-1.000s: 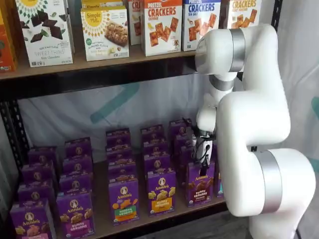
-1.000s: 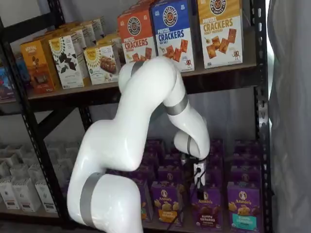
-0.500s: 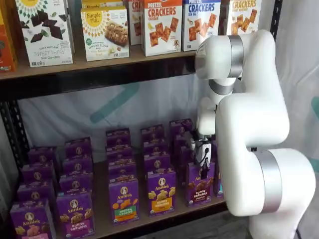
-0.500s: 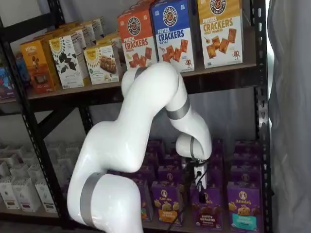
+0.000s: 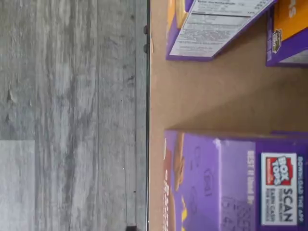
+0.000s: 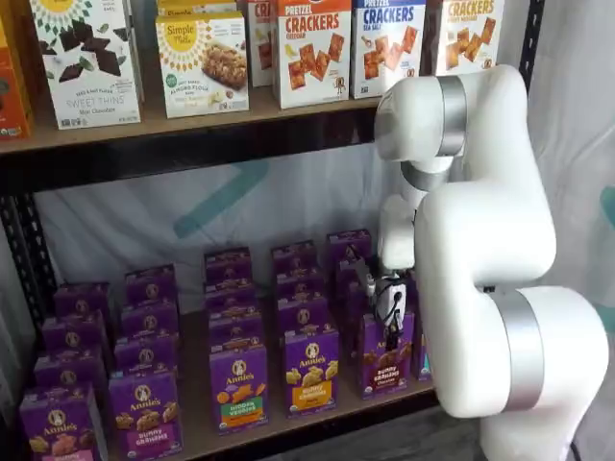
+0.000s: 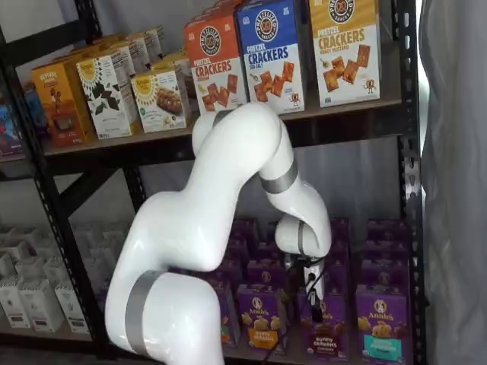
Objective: Pick up the purple box with a brown patch in the center, on the bottom shelf, the fifth box from the left
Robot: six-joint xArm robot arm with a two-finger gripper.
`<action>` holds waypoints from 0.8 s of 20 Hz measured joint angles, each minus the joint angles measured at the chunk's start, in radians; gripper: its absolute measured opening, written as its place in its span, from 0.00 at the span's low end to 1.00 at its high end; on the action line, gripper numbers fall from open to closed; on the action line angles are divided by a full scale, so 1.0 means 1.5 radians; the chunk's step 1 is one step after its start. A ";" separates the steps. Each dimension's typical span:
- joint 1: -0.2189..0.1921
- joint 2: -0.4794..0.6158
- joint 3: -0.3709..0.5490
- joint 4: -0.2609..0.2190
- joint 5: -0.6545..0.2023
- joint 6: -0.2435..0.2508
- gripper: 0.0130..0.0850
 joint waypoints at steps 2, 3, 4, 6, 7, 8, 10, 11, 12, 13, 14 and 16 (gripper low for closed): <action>0.000 0.001 0.001 0.007 -0.005 -0.006 0.89; 0.000 0.002 0.001 0.007 -0.006 -0.007 0.83; 0.000 0.002 0.001 0.007 -0.007 -0.006 0.83; 0.000 0.003 0.002 0.004 -0.007 -0.003 0.72; 0.000 0.003 0.002 0.002 -0.007 -0.002 0.72; 0.001 0.003 0.002 0.001 -0.007 0.000 0.67; 0.001 0.003 0.001 -0.009 -0.002 0.009 0.67; 0.001 0.003 0.000 -0.012 -0.001 0.012 0.67; 0.001 0.003 0.001 -0.012 -0.002 0.012 0.67; 0.002 0.003 0.002 -0.010 -0.004 0.010 0.67; 0.002 0.003 0.003 -0.006 -0.006 0.007 0.67; 0.003 0.003 0.004 -0.002 -0.009 0.005 0.67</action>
